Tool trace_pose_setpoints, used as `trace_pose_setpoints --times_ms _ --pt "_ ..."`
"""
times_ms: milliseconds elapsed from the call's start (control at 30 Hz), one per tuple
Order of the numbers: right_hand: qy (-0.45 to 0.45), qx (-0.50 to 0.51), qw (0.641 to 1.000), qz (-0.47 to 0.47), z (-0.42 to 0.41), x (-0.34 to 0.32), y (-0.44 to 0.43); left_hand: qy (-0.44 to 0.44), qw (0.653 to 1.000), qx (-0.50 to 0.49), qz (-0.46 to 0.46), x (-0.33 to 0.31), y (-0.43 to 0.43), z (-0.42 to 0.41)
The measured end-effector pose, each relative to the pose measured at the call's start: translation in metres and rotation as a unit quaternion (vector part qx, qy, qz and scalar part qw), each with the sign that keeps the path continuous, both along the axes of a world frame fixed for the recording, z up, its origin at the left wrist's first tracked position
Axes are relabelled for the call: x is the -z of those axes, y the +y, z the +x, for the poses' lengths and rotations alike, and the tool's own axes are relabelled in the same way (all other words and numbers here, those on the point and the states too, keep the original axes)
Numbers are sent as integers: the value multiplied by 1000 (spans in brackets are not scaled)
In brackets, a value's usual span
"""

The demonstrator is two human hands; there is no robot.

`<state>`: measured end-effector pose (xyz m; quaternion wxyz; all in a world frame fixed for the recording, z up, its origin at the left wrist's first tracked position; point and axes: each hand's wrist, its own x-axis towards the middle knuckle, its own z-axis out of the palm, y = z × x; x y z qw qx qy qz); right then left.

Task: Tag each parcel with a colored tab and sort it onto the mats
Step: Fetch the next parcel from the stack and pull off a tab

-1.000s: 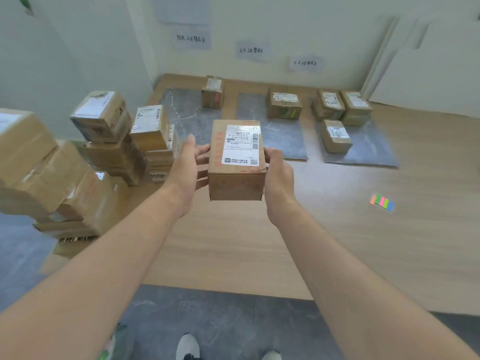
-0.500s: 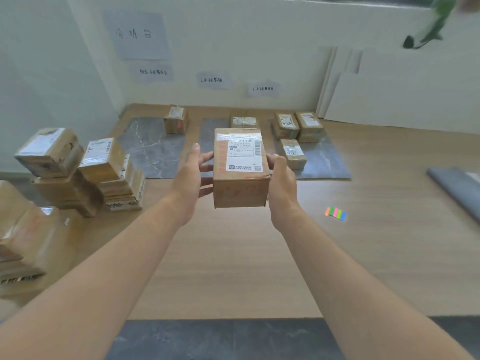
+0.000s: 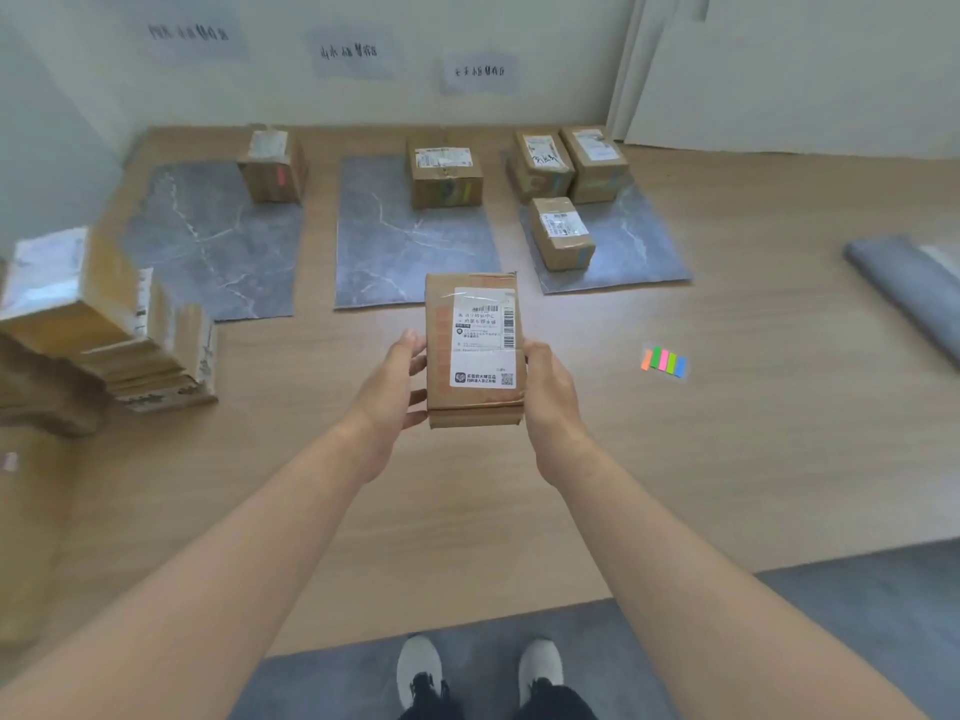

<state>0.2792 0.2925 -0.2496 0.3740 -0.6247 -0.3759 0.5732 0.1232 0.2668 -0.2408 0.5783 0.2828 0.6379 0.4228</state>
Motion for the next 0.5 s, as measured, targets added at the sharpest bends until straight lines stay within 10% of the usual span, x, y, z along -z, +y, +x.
trace_pose_setpoints --times_ms 500 --pt "-37 -66 991 -107 42 105 16 -18 993 -49 -102 102 4 42"
